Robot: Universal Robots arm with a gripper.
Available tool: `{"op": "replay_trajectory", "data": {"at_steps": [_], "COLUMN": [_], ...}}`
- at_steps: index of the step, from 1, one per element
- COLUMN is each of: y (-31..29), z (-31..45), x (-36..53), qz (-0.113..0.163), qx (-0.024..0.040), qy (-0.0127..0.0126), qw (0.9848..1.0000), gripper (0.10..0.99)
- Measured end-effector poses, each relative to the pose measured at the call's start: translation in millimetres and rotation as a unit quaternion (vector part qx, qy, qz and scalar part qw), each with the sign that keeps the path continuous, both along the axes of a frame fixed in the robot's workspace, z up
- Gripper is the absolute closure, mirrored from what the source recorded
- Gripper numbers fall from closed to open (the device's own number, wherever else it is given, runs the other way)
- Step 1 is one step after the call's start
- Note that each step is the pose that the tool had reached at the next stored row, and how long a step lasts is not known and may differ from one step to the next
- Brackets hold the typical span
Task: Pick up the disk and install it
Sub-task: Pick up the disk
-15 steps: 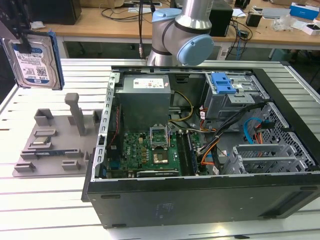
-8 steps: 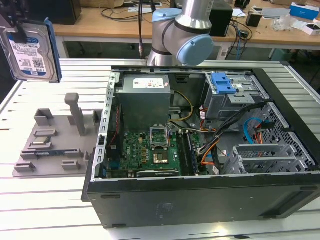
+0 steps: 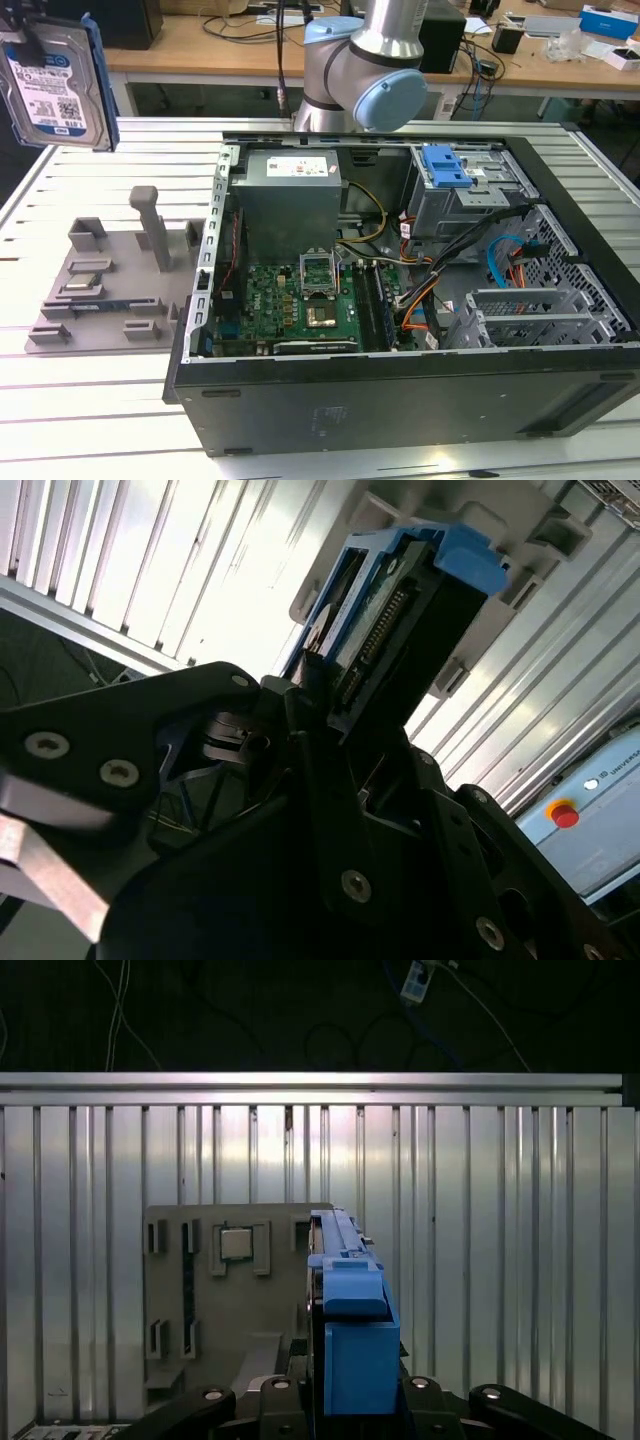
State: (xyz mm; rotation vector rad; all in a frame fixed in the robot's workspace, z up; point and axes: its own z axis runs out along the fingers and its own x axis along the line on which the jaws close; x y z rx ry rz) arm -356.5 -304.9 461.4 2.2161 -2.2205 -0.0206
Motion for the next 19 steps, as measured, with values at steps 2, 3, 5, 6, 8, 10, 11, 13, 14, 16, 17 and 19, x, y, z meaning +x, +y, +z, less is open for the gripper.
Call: {"op": "replay_trajectory", "data": {"at_steps": [2,3,5,6,8,10,11,13,14,16,17,19], "y": [0.2,0.3,0.4,0.4,0.5,0.5,0.5,0.5,0.5,0.5,0.5,0.5], "z": [7.0,9.3,13.3,15.3,23.6,30.7,32.5,37.1,38.8,43.4,46.0,51.8], "x": [0.0,0.0,0.0,0.0,0.0,0.0,0.0,0.0,0.0,0.0,0.0,0.1], "qz": [0.0,0.0,0.0,0.0,0.0,0.0,0.0,0.0,0.0,0.0,0.0,0.0], "qx": [0.0,0.0,0.0,0.0,0.0,0.0,0.0,0.0,0.0,0.0,0.0,0.0], "qy": [0.0,0.0,0.0,0.0001,0.0,0.0001,0.0,0.0,0.0001,0.0001,0.0,0.0], "qw": [1.0,1.0,1.0,1.0,1.0,1.0,1.0,1.0,1.0,1.0,1.0,1.0], "gripper": [0.722,0.722,0.722,0.722,0.722,0.722,0.722,0.722,0.722,0.722,0.722,0.722]}}
